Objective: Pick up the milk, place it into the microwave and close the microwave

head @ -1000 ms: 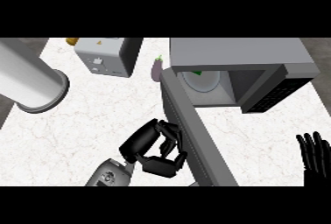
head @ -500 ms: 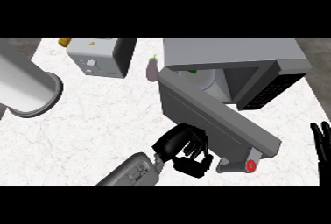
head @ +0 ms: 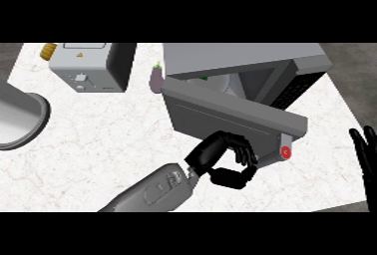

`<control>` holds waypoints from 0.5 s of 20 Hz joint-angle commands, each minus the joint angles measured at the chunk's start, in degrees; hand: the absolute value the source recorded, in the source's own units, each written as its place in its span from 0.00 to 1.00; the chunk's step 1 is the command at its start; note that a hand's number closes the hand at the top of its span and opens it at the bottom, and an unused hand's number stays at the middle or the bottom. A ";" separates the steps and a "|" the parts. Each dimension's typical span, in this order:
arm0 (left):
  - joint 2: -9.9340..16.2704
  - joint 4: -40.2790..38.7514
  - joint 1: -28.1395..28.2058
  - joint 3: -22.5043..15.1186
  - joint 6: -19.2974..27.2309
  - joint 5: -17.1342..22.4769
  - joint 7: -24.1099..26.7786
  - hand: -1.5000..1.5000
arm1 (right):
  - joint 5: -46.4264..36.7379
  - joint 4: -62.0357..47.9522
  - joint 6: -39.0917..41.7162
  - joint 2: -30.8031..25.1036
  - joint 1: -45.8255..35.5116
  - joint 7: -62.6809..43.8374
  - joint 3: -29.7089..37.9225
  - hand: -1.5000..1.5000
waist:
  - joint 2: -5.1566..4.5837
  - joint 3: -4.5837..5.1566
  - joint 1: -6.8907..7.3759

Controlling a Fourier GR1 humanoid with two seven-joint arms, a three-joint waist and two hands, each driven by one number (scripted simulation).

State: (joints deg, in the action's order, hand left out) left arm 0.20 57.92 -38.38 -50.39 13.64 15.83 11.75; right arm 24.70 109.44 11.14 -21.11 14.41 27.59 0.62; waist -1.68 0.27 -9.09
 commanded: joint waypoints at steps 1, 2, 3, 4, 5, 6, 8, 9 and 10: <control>-0.19 0.08 -3.12 0.02 2.18 6.31 4.51 1.00 | 1.66 1.83 1.79 -1.49 -2.15 -1.69 -0.33 0.00 | -0.82 0.10 -2.67; -0.19 -0.59 -5.52 1.40 2.61 7.55 4.10 1.00 | 1.68 2.35 2.67 -1.80 -1.26 -1.42 -0.65 0.00 | -0.64 0.02 -3.29; -0.19 -0.91 -6.52 1.46 2.79 8.30 4.21 1.00 | 2.16 3.76 1.99 -2.36 -1.80 -3.16 -0.43 0.00 | -0.75 0.13 -4.17; -0.19 -1.50 -7.62 1.43 3.19 8.84 4.63 1.00 | 2.24 4.28 1.99 -1.88 -2.22 -2.93 -0.97 0.00 | -0.90 0.10 -4.85; -0.19 -1.57 -8.40 0.67 4.57 9.70 4.25 1.00 | 3.11 4.67 2.56 -3.08 -2.83 -3.72 -0.04 0.00 | -0.69 0.03 -4.89; -0.19 -2.78 -9.57 1.26 4.76 9.91 4.35 1.00 | 3.03 5.20 2.92 -3.62 -3.09 -3.87 -0.04 0.00 | -1.02 0.04 -5.98; -0.20 -3.49 -11.28 2.10 5.24 12.15 4.77 1.00 | 3.50 5.73 2.63 -4.26 -3.63 -4.62 0.79 0.00 | -1.26 0.04 -6.98; -0.20 -4.15 -12.23 1.81 5.52 12.86 4.50 1.00 | 3.61 6.33 2.10 -3.97 -4.36 -5.08 0.48 0.00 | -1.35 0.02 -7.13; -0.20 -4.28 -14.32 2.39 5.47 13.82 3.55 1.00 | 4.16 6.54 2.22 -4.29 -4.97 -5.43 0.79 0.00 | -1.38 -0.04 -7.68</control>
State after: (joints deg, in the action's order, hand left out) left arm 0.05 54.90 -47.99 -49.12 17.93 26.62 15.40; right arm 27.79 114.46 13.35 -24.45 10.99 23.55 0.87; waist -2.79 0.28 -14.93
